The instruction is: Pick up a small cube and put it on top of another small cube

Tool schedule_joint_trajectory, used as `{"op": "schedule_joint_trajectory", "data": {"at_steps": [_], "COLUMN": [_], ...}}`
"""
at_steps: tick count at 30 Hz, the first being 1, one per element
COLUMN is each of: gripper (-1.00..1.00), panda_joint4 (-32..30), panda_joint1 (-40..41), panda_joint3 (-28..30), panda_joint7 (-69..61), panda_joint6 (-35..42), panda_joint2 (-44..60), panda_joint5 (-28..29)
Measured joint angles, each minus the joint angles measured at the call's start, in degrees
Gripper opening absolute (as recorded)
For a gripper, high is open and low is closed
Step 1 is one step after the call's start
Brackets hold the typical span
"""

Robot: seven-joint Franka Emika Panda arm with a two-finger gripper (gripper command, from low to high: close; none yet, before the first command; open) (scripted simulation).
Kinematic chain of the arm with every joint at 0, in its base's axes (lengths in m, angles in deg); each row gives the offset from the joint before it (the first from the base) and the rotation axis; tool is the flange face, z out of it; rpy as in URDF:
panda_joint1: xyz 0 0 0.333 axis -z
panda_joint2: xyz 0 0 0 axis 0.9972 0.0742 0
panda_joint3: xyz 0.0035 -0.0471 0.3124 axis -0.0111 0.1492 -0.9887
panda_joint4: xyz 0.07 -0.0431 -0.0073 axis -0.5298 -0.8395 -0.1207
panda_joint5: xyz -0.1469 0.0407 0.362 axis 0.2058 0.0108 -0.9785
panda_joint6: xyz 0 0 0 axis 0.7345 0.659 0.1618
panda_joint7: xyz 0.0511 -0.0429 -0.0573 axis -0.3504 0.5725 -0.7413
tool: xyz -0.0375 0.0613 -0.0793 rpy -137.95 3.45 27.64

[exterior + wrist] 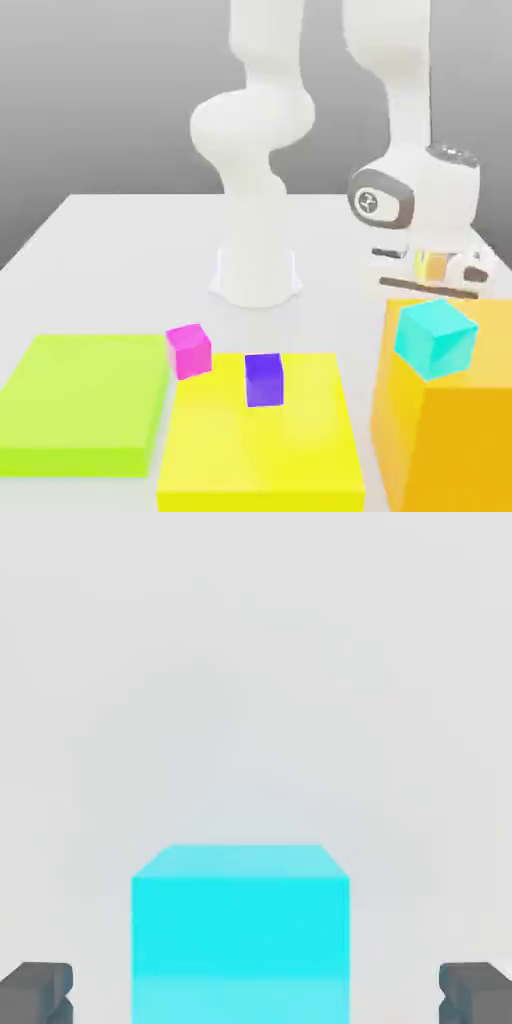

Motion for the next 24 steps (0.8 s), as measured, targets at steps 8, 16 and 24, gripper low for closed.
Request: {"op": "schedule_joint_trajectory", "data": {"at_steps": [8, 16, 24], "gripper": [-1.0, -1.0, -1.0], "panda_joint4": [0.1, -2.5, 7.9], "panda_joint1": [-0.2, 0.5, 7.4], "panda_joint3": [0.1, -1.1, 0.9], "panda_joint7": [-0.1, -1.1, 11.7], "panda_joint6": [-0.5, 11.6, 20.4], "panda_joint2": [0.8, -14.2, -27.8], "panda_joint5": [-0.1, -1.9, -2.6]}}
